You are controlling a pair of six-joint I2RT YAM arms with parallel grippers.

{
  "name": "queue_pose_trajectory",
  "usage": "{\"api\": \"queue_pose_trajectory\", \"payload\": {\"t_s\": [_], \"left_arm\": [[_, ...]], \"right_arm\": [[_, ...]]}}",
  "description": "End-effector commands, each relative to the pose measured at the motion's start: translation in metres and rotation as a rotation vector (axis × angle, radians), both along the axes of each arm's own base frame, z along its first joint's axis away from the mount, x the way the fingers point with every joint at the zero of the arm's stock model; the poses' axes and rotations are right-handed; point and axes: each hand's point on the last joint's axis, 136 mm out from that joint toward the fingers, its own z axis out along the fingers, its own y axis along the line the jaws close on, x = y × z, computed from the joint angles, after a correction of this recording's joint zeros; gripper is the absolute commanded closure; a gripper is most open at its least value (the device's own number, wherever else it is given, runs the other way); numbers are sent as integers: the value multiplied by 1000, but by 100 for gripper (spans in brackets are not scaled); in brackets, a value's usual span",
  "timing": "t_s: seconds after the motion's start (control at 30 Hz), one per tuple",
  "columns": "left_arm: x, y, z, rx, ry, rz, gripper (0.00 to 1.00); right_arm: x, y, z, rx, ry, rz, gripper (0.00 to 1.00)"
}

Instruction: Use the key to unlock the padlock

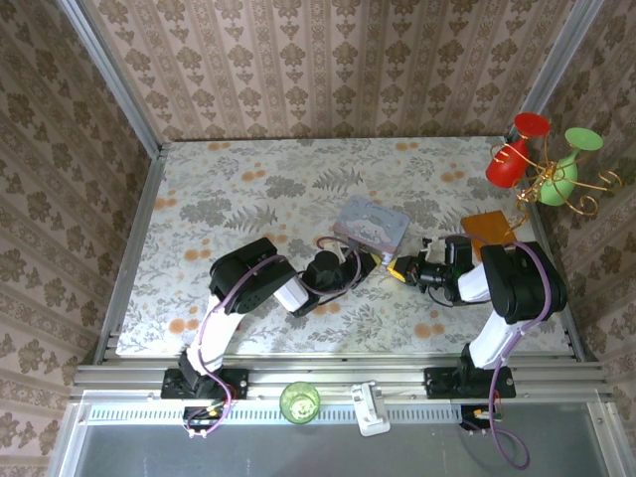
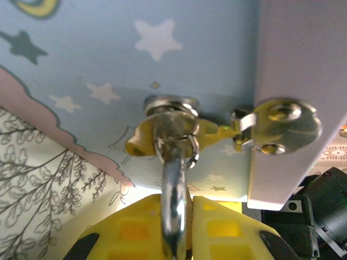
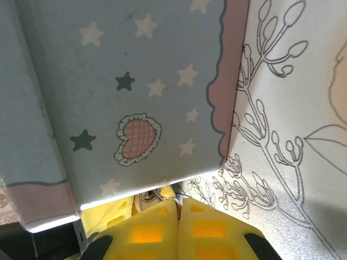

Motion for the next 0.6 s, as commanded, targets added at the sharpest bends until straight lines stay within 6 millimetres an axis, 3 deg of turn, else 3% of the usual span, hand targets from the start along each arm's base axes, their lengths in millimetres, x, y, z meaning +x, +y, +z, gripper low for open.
{"api": "queue_pose_trajectory", "payload": {"t_s": [0.0, 0.27, 0.43, 0.57], "left_arm": [[-59, -46, 30, -108, -15, -263, 100], [-61, -46, 26, -103, 0, -265, 100], [-51, -35, 28, -96, -6, -228, 100], [-25, -15, 29, -84, -20, -164, 100]], "right_arm": [[12, 11, 18, 3, -105, 7, 100], [16, 28, 30, 3, -127, 5, 100], [16, 26, 27, -70, -140, 26, 100], [-1, 19, 18, -200, -142, 79, 80]]}}
